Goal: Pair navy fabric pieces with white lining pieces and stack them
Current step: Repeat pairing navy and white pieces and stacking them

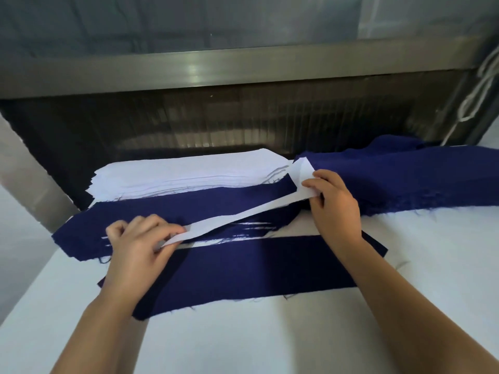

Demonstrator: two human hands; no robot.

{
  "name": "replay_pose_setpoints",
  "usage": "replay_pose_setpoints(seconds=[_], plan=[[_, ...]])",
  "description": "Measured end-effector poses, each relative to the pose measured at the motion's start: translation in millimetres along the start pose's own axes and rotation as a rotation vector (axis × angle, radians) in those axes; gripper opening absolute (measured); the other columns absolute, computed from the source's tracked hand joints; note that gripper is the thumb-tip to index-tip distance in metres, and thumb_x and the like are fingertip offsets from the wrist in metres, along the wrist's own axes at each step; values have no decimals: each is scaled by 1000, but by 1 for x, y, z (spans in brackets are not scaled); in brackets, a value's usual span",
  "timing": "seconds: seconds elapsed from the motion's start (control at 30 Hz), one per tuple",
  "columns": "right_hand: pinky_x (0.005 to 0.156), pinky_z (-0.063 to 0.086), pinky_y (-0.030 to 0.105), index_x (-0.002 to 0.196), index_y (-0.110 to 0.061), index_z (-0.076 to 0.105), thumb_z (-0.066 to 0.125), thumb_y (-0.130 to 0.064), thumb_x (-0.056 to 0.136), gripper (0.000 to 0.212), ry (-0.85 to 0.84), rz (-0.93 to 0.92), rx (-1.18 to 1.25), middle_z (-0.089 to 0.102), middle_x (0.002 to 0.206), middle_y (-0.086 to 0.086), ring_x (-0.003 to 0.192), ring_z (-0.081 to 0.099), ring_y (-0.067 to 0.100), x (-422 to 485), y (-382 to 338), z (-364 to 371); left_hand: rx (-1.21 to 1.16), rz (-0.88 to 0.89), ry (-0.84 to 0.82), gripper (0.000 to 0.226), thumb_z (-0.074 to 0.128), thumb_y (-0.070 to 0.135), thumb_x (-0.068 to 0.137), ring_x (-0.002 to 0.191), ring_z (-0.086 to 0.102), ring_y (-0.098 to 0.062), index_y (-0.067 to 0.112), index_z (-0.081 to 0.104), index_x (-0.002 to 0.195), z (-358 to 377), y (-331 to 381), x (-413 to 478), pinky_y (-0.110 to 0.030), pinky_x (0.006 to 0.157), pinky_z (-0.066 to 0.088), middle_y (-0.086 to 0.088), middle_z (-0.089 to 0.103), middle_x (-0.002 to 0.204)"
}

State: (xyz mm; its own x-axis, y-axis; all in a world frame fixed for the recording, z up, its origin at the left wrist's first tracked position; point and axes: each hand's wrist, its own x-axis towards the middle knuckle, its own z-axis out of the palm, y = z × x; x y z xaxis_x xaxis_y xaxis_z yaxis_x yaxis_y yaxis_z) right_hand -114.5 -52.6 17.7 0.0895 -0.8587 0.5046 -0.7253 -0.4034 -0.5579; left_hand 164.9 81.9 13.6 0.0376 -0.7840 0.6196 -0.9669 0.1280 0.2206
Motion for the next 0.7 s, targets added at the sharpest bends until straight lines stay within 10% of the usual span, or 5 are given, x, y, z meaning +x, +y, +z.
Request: replay_pose_setpoints(seconds=[0.17, 0.33, 0.5, 0.7], plan=[[78, 41, 25, 118, -13, 61, 48, -1, 92, 32, 132, 45, 170, 41, 139, -5, 92, 37, -11, -19, 6, -13, -15, 51, 24, 51, 36, 51, 97, 71, 40, -7, 22, 77, 86, -4, 2, -18, -32, 79, 20, 7, 54, 76], [58, 50, 19, 111, -19, 60, 40, 4, 93, 36, 92, 60, 344, 38, 137, -9, 70, 57, 15, -33, 21, -32, -43, -94, 80, 10, 72, 10, 82, 73, 38, -10, 16, 77, 90, -6, -1, -32, -31, 73, 36, 1, 55, 85], [53, 43, 12, 95, -23, 62, 37, 20, 82, 51, -79, 37, 319, 40, 132, -11, 61, 59, 9, -61, 44, -46, -98, -328, 14, 41, 68, -15, 72, 76, 46, -4, 20, 75, 92, -10, -6, -38, -5, 66, 35, 10, 53, 91], [45, 42, 10, 88, -27, 63, 39, 19, 86, 51, -83, 38, 358, 45, 126, -7, 78, 57, -11, -72, 49, -53, -244, -425, 80, 48, 61, -12, 80, 70, 53, -2, 35, 68, 84, -12, -7, -38, -8, 63, 39, 29, 52, 95]])
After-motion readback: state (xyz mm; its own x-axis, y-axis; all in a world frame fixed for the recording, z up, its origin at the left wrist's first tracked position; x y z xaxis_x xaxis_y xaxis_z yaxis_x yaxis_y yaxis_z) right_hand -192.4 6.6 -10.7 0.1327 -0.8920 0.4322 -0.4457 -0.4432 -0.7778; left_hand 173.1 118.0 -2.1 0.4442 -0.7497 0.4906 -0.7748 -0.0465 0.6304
